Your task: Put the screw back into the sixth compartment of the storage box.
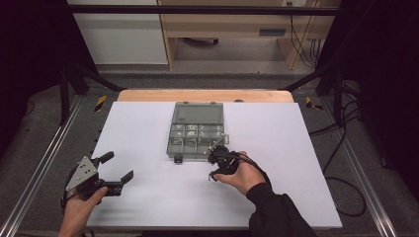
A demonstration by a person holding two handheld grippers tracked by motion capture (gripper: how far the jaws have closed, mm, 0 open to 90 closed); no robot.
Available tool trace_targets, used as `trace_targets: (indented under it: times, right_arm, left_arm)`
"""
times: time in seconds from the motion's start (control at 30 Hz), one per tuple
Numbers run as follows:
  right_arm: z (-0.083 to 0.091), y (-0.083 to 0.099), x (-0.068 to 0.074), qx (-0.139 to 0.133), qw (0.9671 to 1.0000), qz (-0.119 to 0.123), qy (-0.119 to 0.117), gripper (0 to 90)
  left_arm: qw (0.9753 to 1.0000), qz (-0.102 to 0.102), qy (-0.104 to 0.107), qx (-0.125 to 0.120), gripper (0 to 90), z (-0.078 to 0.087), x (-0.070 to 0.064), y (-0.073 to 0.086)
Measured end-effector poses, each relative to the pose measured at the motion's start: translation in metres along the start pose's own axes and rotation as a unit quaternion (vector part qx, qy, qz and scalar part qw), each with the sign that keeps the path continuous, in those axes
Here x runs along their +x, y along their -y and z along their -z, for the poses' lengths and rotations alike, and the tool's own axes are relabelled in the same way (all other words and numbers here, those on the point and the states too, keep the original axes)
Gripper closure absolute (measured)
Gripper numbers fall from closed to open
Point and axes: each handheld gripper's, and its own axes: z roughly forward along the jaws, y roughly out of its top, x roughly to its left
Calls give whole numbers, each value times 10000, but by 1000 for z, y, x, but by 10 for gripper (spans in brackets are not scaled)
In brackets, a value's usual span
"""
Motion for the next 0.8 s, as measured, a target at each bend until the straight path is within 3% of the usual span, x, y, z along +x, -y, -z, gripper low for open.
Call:
trace_targets:
  times: [0.3,0.43,0.8]
  right_arm:
    - [-15,-5,-3,99,9999,-11,48,656]
    - [-21,-6,-4,137,9998,-153,-50,691]
    - [-27,-5,-3,113,9997,-132,-151,811]
  left_arm:
    - [10000,-4,6,-3,19,0,0,0]
    - [10000,-9,9,-1,20,0,0,0]
    - [10000,-6,29,-5,22,0,0,0]
